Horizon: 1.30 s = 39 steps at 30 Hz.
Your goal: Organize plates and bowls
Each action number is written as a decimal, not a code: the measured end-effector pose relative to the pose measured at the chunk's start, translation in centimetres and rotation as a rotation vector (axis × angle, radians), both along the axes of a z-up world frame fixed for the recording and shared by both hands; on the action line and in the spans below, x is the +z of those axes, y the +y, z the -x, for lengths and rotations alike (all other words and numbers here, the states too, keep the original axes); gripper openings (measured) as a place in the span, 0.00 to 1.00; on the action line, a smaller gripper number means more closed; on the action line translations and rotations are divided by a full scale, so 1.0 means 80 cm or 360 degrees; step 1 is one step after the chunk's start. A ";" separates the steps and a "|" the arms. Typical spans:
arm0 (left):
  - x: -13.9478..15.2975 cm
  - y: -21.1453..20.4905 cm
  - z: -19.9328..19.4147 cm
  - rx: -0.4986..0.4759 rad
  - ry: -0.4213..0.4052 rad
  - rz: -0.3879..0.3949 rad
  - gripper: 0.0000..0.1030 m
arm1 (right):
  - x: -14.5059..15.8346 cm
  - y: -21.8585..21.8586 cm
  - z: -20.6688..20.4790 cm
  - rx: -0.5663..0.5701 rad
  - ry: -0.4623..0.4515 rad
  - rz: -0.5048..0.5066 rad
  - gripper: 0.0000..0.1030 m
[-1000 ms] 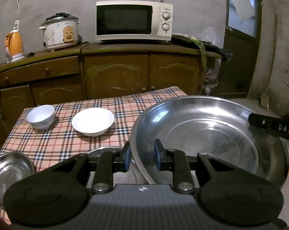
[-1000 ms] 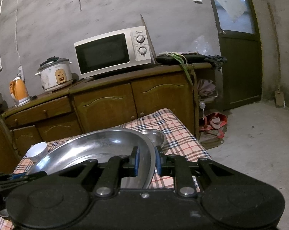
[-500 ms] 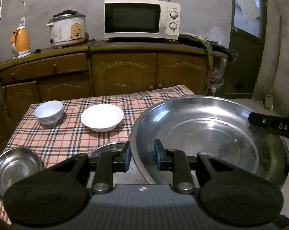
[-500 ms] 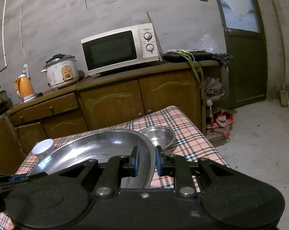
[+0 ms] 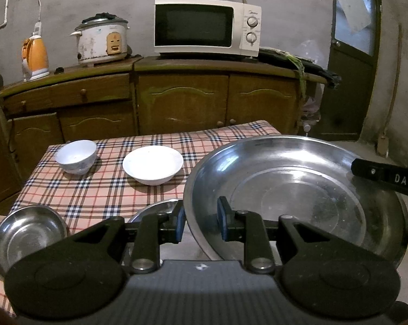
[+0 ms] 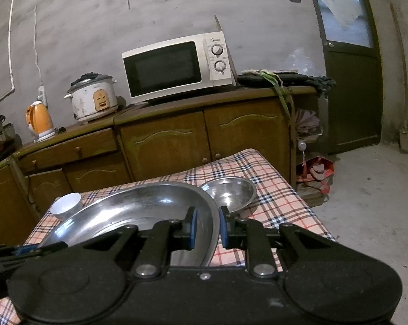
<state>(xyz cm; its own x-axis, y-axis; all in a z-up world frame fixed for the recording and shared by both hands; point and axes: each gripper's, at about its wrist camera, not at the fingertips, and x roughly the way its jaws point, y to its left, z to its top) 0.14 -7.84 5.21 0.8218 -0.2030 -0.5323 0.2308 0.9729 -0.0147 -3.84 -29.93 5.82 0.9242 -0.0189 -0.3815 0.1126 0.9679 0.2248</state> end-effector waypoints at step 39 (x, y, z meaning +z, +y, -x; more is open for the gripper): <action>-0.002 0.052 -0.009 0.0118 0.0020 -0.0051 0.25 | -0.008 0.055 -0.021 0.0172 0.0052 0.0049 0.23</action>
<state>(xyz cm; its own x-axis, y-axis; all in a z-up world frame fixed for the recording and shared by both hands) 0.88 -3.72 5.04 0.8271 -0.1244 -0.5481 0.1579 0.9874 0.0141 -2.17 -25.52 5.16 0.9086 0.0678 -0.4121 0.0142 0.9812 0.1927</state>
